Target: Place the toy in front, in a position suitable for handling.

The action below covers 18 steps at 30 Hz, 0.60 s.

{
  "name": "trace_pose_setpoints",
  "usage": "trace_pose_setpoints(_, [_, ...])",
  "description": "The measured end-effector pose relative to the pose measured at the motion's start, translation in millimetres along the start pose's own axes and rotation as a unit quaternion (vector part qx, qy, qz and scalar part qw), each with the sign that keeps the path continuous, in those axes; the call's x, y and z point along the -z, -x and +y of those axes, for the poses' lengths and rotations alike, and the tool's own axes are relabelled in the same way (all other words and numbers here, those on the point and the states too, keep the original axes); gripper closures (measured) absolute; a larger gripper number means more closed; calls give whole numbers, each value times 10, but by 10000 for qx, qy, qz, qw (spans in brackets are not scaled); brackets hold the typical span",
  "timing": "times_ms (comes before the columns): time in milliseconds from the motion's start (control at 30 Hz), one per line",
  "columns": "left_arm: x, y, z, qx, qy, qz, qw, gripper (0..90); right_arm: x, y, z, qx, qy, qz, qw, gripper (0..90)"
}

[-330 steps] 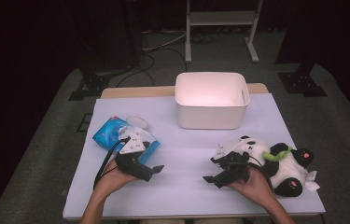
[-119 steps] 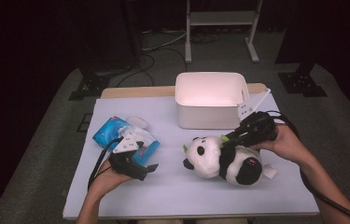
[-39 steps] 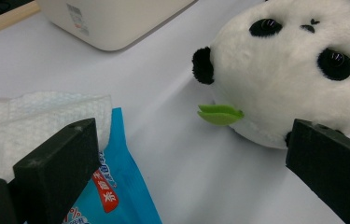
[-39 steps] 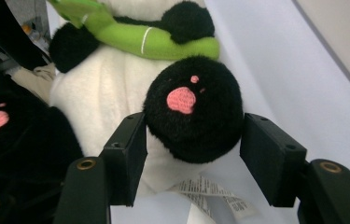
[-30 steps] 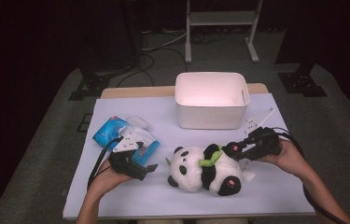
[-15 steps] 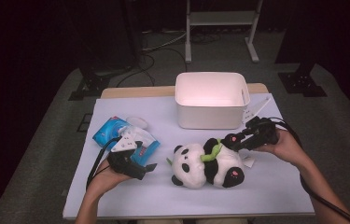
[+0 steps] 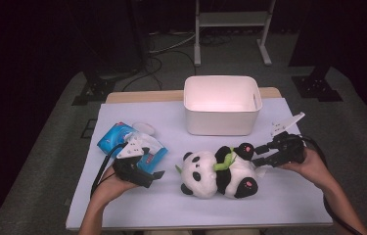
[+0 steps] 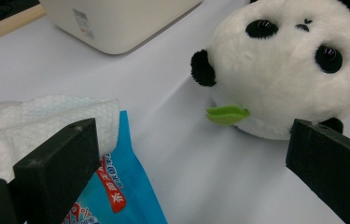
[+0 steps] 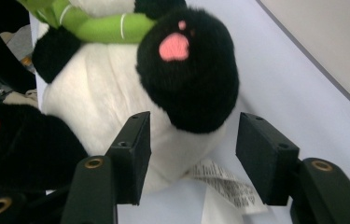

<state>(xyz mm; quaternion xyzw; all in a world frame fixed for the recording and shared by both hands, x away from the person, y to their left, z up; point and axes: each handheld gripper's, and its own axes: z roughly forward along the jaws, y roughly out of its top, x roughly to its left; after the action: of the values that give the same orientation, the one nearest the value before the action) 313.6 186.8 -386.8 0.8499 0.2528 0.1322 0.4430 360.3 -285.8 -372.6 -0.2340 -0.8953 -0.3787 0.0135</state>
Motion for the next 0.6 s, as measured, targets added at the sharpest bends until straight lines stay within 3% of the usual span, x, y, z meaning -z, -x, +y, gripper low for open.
trace_pose_setpoints(233, [6,-21,17,-20,-22,-30,10000,22,29,-60,-167,-38,173,118,9998,415])
trace_pose_setpoints(600, [30,-56,0,-67,-44,-153,9999,61,-34,-156,-325,-24,208,152,9997,384])
